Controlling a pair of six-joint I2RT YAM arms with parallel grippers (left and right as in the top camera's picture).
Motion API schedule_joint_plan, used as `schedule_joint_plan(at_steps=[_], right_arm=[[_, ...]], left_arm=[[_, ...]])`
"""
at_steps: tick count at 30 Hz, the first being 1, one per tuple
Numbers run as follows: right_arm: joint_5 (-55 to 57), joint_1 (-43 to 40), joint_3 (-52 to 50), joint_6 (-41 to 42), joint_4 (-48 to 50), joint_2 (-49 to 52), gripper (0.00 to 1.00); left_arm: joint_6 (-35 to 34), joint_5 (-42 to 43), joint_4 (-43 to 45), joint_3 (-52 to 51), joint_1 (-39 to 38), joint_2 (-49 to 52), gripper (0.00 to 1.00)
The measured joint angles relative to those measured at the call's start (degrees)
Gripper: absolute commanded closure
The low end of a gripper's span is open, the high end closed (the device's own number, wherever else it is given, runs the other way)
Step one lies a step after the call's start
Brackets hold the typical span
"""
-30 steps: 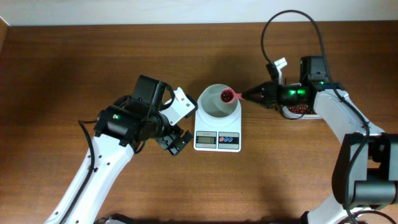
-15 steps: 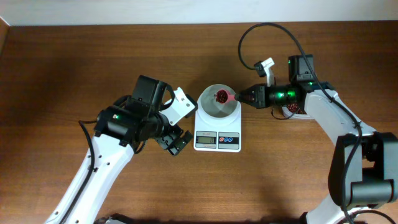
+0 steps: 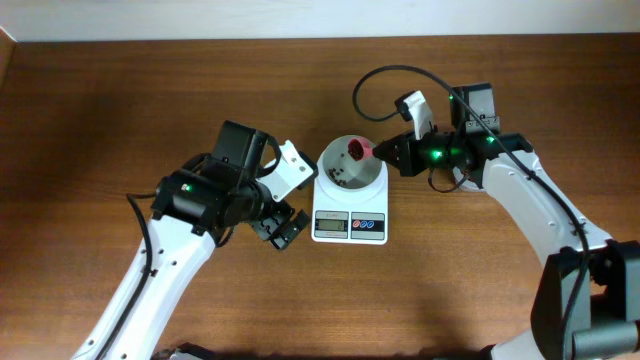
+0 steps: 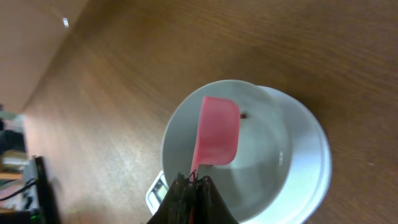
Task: Scoop and weigh 50g on scale
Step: 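Tilt the scoop to pour beans into the bowl, right gripper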
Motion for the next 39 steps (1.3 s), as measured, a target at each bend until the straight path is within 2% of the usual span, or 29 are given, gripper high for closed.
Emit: schedule_joint_plan(at_steps=[7, 9, 22, 32, 36, 39], right_arm=[[5.1, 0.1, 0.1, -1.6, -2.8, -0.2, 0.96], [2.3, 0.2, 0.1, -3.8, -3.3, -0.2, 0.96], [3.7, 0.2, 0.1, -1.6, -2.1, -0.2, 0.96], [0.8, 0.2, 0.1, -4.6, -3.8, -0.6, 0.96], [6.4, 0.6, 0.1, -4.2, -4.0, -2.6, 0.96], [5.9, 1.7, 0.3, -7.8, -7.4, -3.1, 0.96]], left_arm=[[0.0, 0.0, 0.0, 0.0, 0.0, 0.0, 0.01], [0.0, 0.0, 0.0, 0.0, 0.0, 0.0, 0.01], [0.0, 0.0, 0.0, 0.0, 0.0, 0.0, 0.01], [0.0, 0.0, 0.0, 0.0, 0.0, 0.0, 0.01], [0.0, 0.0, 0.0, 0.0, 0.0, 0.0, 0.01], [0.0, 0.0, 0.0, 0.0, 0.0, 0.0, 0.01]])
